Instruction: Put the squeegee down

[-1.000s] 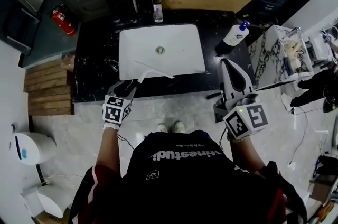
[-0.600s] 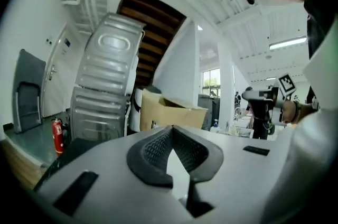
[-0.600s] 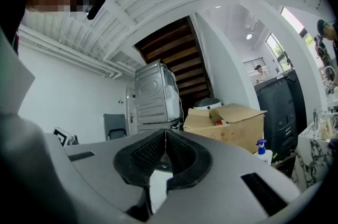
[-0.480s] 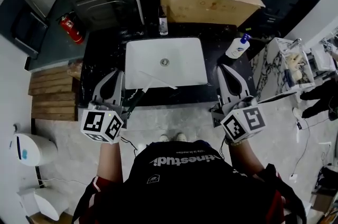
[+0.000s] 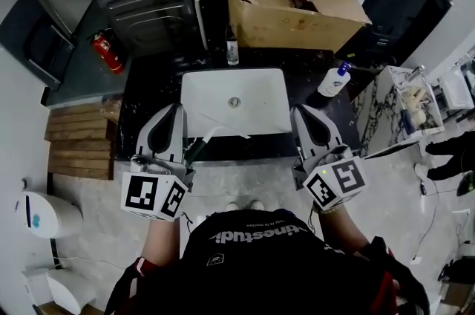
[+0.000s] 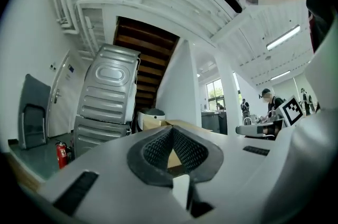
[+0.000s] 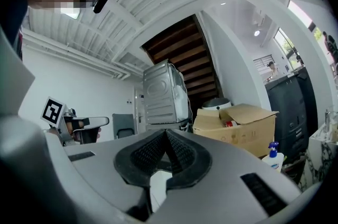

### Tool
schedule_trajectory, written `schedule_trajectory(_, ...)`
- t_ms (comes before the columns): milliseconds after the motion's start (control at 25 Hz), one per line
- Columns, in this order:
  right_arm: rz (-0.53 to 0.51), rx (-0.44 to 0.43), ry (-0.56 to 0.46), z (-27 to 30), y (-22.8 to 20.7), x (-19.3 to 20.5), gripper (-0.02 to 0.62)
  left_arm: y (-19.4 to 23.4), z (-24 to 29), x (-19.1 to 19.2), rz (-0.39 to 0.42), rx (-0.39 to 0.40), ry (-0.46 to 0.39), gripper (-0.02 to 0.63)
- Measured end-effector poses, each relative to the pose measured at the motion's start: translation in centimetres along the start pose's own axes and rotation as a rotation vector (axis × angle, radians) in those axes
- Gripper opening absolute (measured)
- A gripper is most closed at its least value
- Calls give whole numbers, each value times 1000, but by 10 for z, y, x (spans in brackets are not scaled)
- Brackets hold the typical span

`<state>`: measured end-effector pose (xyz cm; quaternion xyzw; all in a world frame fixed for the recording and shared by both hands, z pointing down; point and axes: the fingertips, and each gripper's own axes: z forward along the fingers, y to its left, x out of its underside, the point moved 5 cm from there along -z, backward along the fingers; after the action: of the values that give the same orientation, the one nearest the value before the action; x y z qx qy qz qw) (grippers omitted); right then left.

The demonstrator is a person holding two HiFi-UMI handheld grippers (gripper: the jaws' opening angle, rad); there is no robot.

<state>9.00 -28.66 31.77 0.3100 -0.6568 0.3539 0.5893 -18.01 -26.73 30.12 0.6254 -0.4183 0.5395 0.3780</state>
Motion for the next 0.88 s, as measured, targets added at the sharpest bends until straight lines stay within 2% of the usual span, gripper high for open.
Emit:
schedule_trajectory(80,-19,-8,4,1,2,0,38,2,0,1,-20,-7,0,12)
schedule_trajectory(360,-33,-11,13,-1,2,2,38,-3,-1,-2,-1,1,-2,12)
schedule_trajectory(520,-33,-11,16,-2,1,4,38,-5,2,-2,-64,33,11,12)
schedule_trajectory(880,-38,-7,21,-5,0,5,38,-9,2,-2,-41,51,17,12)
